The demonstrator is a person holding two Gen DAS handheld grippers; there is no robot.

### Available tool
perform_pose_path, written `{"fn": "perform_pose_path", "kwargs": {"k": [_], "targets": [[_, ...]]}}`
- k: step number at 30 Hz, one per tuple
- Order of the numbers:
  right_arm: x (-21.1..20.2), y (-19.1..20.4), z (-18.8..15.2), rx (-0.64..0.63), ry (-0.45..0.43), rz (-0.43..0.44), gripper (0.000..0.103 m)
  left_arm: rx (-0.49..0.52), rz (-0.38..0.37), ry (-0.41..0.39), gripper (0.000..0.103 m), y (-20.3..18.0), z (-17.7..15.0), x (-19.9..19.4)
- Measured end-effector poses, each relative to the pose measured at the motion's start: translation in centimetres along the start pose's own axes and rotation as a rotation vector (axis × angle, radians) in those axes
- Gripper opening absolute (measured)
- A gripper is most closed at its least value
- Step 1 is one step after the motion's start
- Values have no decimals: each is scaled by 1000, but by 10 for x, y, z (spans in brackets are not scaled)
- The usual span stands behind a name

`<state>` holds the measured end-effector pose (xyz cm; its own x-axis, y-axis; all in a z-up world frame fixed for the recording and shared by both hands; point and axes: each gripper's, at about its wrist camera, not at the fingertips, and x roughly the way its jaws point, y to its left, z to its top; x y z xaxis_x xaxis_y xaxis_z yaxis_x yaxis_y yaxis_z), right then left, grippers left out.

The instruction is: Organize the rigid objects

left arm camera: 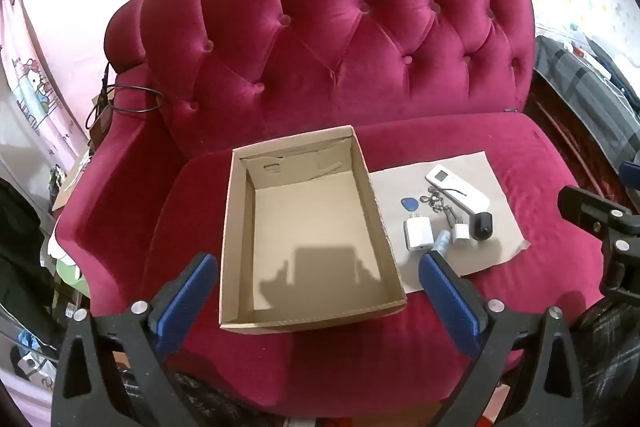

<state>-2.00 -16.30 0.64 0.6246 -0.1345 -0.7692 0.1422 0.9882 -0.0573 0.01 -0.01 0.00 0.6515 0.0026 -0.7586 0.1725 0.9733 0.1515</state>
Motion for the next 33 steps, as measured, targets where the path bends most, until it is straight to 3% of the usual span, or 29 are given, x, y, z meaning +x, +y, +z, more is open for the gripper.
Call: {"fn": "perform_pose_path", "kwargs": {"k": [33], "targets": [[-5,8,5,-8,-9,-1,103,0,-5,-5,103,6,0,-2]]}}
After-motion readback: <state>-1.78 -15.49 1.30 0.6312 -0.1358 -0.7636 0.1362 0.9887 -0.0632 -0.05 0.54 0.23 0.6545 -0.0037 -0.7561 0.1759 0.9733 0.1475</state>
